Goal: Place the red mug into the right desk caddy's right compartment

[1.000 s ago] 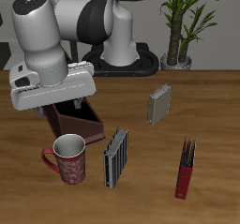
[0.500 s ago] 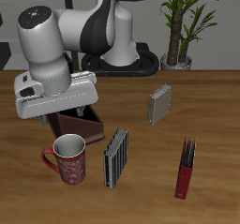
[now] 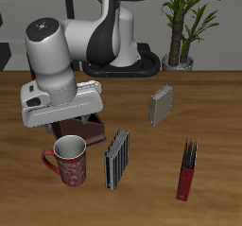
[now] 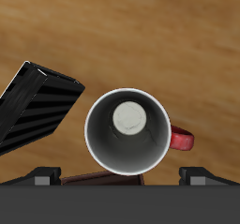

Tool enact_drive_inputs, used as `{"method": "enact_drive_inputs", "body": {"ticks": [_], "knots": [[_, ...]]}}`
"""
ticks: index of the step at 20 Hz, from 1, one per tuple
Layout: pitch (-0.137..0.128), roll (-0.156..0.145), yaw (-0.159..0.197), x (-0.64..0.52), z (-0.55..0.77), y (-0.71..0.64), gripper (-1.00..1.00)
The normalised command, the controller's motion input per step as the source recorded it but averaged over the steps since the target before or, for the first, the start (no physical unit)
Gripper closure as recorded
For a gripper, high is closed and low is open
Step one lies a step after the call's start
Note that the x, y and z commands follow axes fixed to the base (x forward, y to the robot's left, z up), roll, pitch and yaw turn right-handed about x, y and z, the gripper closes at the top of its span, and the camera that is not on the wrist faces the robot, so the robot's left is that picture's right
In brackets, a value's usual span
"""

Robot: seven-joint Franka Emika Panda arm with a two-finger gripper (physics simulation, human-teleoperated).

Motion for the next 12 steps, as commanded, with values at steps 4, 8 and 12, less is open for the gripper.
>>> {"method": "enact_drive_inputs", "body": {"ticks": [4,8,12], "knots": [[0.012,0.010,0.008,0.05,-0.16,0.18,-1.00],[0.018,0.012,0.003,0.03,-0.21,0.20,-1.00],[0.030,0.010,0.006,0.07,-0.26,0.12,-1.00]]}}
